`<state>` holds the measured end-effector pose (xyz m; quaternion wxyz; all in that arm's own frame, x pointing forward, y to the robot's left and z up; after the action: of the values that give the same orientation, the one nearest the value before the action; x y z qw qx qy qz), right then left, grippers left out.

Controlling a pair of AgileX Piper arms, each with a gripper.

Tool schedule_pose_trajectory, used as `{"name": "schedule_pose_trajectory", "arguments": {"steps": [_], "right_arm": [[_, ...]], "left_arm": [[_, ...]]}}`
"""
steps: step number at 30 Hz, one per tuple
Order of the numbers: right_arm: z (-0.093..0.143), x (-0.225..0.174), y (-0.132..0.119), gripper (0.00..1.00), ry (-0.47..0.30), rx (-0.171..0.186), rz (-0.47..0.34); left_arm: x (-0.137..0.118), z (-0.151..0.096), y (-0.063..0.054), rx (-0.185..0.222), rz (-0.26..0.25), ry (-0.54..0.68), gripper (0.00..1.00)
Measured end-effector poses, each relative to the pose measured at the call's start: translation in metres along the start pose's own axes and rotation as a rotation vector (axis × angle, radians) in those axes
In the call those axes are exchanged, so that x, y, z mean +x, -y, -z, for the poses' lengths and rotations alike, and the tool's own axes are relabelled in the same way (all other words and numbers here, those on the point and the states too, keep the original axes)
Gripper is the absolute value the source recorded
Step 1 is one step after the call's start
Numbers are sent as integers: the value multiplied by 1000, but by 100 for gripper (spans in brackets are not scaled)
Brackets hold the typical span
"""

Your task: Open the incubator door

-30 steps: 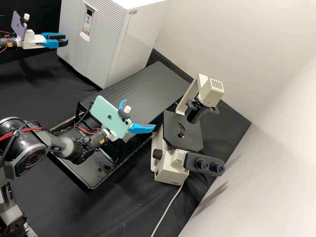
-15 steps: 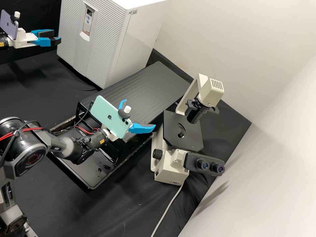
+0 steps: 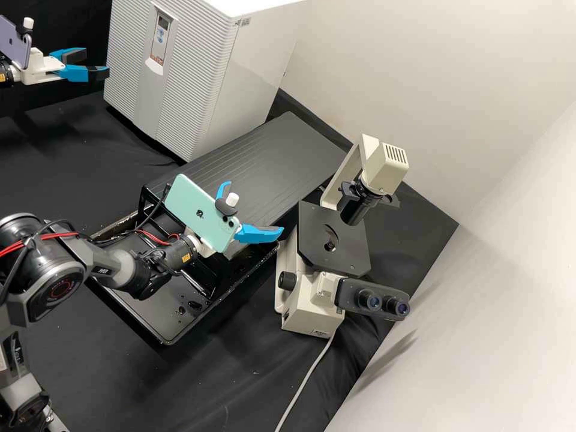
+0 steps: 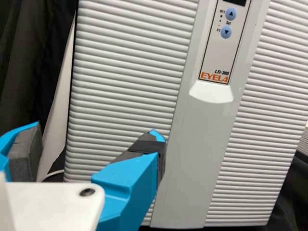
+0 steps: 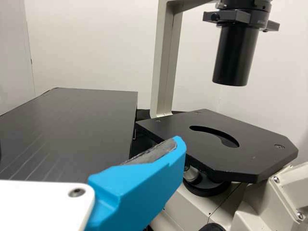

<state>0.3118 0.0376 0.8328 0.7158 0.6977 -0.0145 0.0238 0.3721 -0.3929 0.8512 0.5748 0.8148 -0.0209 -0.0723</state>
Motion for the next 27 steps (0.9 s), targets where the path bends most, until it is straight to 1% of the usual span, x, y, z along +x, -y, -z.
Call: {"name": "schedule_pose_trajectory", "arguments": {"steps": [4, 6, 9, 11, 15, 20, 23, 27], "right_arm": [[0, 0, 0, 100, 0, 0, 0], [0, 0, 0, 100, 0, 0, 0], [0, 0, 0, 100, 0, 0, 0], [0, 0, 0, 100, 0, 0, 0], [0, 0, 0, 100, 0, 0, 0], [0, 0, 0, 100, 0, 0, 0], [0, 0, 0, 100, 0, 0, 0], [0, 0, 0, 100, 0, 0, 0]], "left_arm": [[9, 3, -3, 5, -15, 3, 100], [14, 6, -4, 10, -12, -3, 100], [23, 9, -7, 18, -26, 3, 100], [28, 11, -8, 18, -28, 12, 100], [35, 12, -6, 37, -3, 30, 100], [43, 14, -2, 31, 26, 61, 100], [48, 17, 2, 43, 44, 64, 100], [53, 22, 6, 45, 66, 45, 100]]}}
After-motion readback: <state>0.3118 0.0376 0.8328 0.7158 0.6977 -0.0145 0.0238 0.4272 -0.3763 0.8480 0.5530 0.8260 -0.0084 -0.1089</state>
